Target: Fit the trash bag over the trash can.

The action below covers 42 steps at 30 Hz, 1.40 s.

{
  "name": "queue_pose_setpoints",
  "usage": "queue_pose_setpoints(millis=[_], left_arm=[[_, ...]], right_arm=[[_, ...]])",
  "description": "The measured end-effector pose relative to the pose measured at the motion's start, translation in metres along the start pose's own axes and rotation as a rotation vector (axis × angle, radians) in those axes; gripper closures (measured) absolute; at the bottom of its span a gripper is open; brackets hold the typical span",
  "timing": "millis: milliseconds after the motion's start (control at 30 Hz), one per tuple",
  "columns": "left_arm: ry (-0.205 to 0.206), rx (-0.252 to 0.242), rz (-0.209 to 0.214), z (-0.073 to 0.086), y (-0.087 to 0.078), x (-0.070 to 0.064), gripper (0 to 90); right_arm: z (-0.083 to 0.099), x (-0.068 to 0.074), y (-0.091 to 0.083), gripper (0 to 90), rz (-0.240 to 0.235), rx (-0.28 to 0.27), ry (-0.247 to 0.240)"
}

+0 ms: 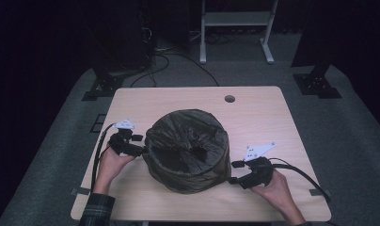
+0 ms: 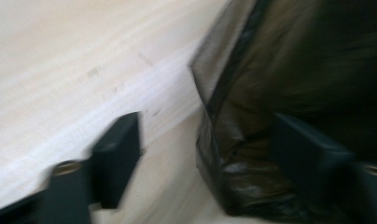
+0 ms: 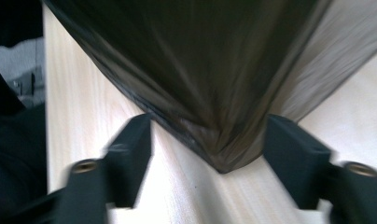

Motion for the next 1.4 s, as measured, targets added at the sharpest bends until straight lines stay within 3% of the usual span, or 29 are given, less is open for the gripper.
queue_pose_setpoints(millis=[100,200,367,533,700,1167,1400], left_arm=[[0.017,-0.047,-0.008,-0.001,-0.018,-0.002,2.8],[0.044,-0.072,-0.001,0.003,-0.033,-0.008,0.0],[0.110,-0.047,0.005,0.021,-0.047,-0.021,0.0],[0.131,-0.043,0.000,0.038,-0.052,-0.030,0.0],[0.167,-0.016,-0.018,0.058,-0.049,-0.039,0.0],[0.240,0.067,-0.010,0.090,-0.025,-0.061,0.0],[0.268,0.096,-0.017,0.098,-0.014,-0.062,0.0]], right_arm=[[-0.009,0.003,-0.016,19.0,0.006,-0.046,-0.015],[-0.019,0.006,-0.033,17.5,0.013,-0.092,-0.039],[-0.038,0.010,-0.053,13.1,0.039,-0.123,-0.069],[-0.060,0.016,-0.067,10.4,0.026,-0.159,-0.100],[-0.084,0.021,-0.077,10.2,0.059,-0.177,-0.143],[-0.147,0.038,-0.075,10.1,0.034,-0.150,-0.244],[-0.171,0.038,-0.050,10.1,0.025,-0.051,-0.278]])
Point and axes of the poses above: each handheld gripper's, and its own axes: y roughly forward along the jaws, z roughly out of its underside, x roughly to its left, the point moved 8 cm from there along y, roughly forward along the jaws, and after that the axes turned 12 degrees about -z, right-handed, at the moved point
